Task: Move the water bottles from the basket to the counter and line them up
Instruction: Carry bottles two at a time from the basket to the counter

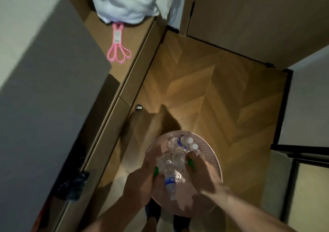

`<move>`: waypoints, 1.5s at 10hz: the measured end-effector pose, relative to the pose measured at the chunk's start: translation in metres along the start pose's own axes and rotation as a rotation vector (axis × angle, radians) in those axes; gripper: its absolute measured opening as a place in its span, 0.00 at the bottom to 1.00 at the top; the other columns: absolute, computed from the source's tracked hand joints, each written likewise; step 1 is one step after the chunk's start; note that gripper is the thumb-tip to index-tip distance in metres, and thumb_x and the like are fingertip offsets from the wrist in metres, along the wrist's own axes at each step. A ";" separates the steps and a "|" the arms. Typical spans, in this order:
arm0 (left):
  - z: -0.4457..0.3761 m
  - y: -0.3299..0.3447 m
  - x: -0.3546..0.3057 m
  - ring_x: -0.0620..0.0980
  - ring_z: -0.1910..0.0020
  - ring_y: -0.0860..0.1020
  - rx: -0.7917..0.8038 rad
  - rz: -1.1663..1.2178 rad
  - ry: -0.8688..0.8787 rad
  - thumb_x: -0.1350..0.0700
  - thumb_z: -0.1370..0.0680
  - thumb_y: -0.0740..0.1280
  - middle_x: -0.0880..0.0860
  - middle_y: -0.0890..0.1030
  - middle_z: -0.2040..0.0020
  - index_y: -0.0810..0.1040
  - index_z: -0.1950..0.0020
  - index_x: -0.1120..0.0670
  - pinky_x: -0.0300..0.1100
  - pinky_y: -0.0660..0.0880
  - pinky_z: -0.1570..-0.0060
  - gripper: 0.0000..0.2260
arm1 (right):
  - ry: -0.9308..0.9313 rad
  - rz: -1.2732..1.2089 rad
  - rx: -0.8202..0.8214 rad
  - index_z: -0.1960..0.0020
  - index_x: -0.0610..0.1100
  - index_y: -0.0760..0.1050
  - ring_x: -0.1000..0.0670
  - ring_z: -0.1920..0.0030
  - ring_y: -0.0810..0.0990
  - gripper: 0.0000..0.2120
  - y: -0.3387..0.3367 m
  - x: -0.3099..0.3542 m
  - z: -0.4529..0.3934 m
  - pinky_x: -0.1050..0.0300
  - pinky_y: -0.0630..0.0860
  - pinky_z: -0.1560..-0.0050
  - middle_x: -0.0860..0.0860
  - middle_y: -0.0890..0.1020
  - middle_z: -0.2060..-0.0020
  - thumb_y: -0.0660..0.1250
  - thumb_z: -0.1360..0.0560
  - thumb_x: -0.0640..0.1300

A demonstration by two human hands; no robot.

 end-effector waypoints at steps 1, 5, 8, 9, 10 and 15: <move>0.077 -0.025 -0.039 0.45 0.46 0.81 -0.089 -0.451 0.228 0.45 0.15 0.63 0.43 0.81 0.42 0.75 0.29 0.46 0.30 0.73 0.49 0.16 | 0.093 0.073 0.047 0.25 0.49 0.70 0.42 0.31 0.77 0.19 -0.066 0.029 0.084 0.49 0.72 0.29 0.47 0.77 0.30 0.62 0.16 0.44; 0.339 -0.076 -0.149 0.44 0.59 0.79 -0.407 -0.220 0.334 0.39 0.18 0.65 0.45 0.77 0.57 0.67 0.48 0.45 0.50 0.77 0.58 0.12 | -0.294 0.068 -0.122 0.45 0.60 0.71 0.61 0.55 0.77 0.08 -0.215 0.123 0.302 0.70 0.69 0.61 0.62 0.80 0.49 0.69 0.19 0.53; 0.491 -0.070 -0.129 0.37 0.52 0.78 -0.819 -0.030 0.180 0.40 0.19 0.67 0.39 0.79 0.52 0.69 0.45 0.42 0.37 0.76 0.58 0.10 | -0.731 0.267 0.011 0.47 0.61 0.71 0.58 0.53 0.79 0.08 -0.208 0.188 0.357 0.59 0.78 0.55 0.64 0.80 0.53 0.70 0.21 0.57; 0.541 -0.071 -0.108 0.37 0.53 0.77 -0.949 0.015 0.086 0.40 0.19 0.67 0.39 0.78 0.53 0.68 0.45 0.40 0.31 0.69 0.61 0.10 | -0.880 0.381 0.088 0.46 0.62 0.70 0.58 0.53 0.80 0.09 -0.194 0.221 0.384 0.57 0.82 0.54 0.65 0.79 0.51 0.70 0.21 0.59; 0.593 -0.070 -0.077 0.34 0.54 0.76 -1.068 0.093 0.014 0.40 0.19 0.67 0.41 0.78 0.54 0.68 0.46 0.39 0.30 0.67 0.65 0.09 | -1.033 0.485 0.159 0.44 0.62 0.69 0.58 0.54 0.81 0.09 -0.174 0.259 0.417 0.60 0.80 0.56 0.65 0.78 0.51 0.68 0.20 0.59; 0.885 -0.009 0.152 0.38 0.49 0.79 -1.520 0.353 -0.155 0.41 0.21 0.69 0.40 0.81 0.50 0.73 0.43 0.40 0.36 0.77 0.56 0.10 | -1.545 0.651 0.412 0.48 0.61 0.72 0.56 0.59 0.79 0.06 0.051 0.382 0.698 0.52 0.78 0.55 0.60 0.81 0.59 0.65 0.20 0.61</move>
Point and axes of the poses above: each hand's wrist, its own z-axis away from the middle knuckle, its own y-axis out of the palm, x = y × z, the point moved 3 cm from there along -z, towards the middle knuckle
